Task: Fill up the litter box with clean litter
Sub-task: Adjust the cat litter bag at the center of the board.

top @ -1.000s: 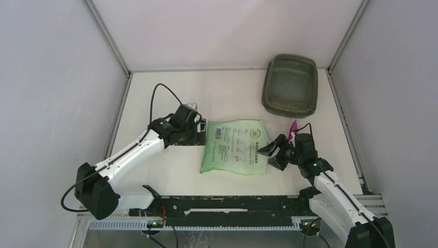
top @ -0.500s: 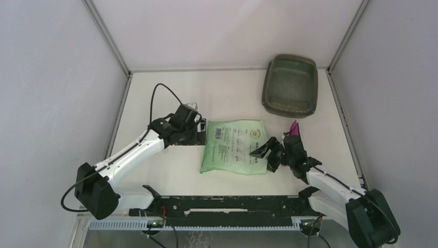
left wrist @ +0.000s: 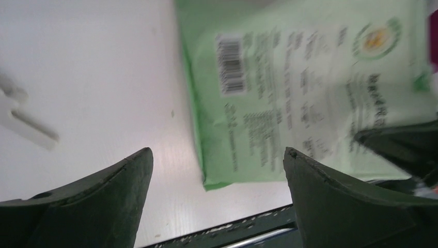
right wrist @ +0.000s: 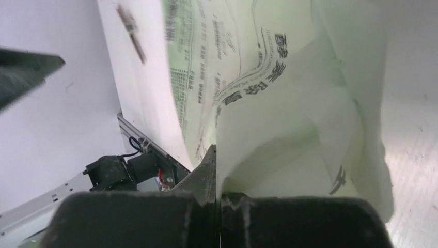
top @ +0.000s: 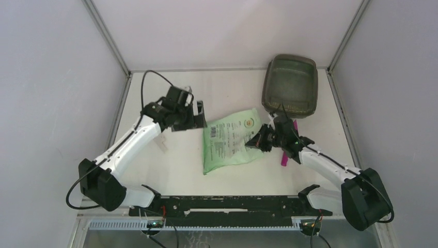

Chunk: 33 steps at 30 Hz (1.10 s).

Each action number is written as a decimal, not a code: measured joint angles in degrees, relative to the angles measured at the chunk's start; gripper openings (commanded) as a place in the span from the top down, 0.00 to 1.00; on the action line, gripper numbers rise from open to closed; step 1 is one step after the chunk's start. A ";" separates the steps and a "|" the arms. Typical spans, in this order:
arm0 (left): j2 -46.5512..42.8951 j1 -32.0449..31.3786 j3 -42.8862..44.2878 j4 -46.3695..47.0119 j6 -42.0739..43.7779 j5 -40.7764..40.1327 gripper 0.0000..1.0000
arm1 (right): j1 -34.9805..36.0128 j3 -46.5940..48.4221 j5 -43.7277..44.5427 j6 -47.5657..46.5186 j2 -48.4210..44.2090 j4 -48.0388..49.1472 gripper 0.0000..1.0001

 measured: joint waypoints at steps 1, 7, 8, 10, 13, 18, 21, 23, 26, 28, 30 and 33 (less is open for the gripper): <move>1.16 1.11 3.26 -0.66 0.31 1.03 0.00 | 0.11 2.91 0.07 -2.82 -0.04 -2.43 1.00; 7.76 5.09 25.57 -2.64 0.52 8.61 0.00 | 1.40 24.04 2.84 -22.36 0.24 -18.73 1.00; 8.55 5.53 28.83 -2.75 0.15 10.25 0.00 | 1.92 27.85 3.82 -25.88 0.63 -21.94 1.00; 9.42 6.27 33.64 -2.75 -1.09 13.44 0.00 | 3.63 34.18 6.21 -31.95 1.97 -26.45 1.00; 9.53 7.06 36.00 -3.10 -3.02 16.59 0.00 | 7.30 41.42 10.80 -39.89 4.70 -31.52 1.00; 8.98 7.30 32.89 -4.46 -6.34 18.38 0.00 | 15.58 44.30 21.11 -49.81 7.13 -33.99 1.00; 8.52 7.30 29.29 -5.18 -8.55 19.45 0.00 | 22.32 44.30 29.44 -54.86 8.17 -34.53 1.00; 8.46 7.30 27.06 -6.01 -10.23 20.48 0.00 | 26.12 44.30 34.49 -57.44 9.09 -34.64 1.00; 8.39 7.30 26.40 -7.58 -11.50 20.79 0.00 | 31.52 44.26 41.18 -61.20 10.32 -34.67 1.00; 7.91 7.41 26.40 -8.09 -12.04 20.79 0.00 | 34.36 44.24 43.87 -63.45 10.69 -34.58 1.00; 7.02 7.61 26.43 -9.01 -12.90 20.74 0.00 | 36.94 44.22 45.59 -65.57 10.67 -34.38 1.00; 5.92 7.85 26.56 -10.54 -13.88 20.72 0.00 | 39.71 44.22 46.14 -68.04 10.67 -33.68 1.00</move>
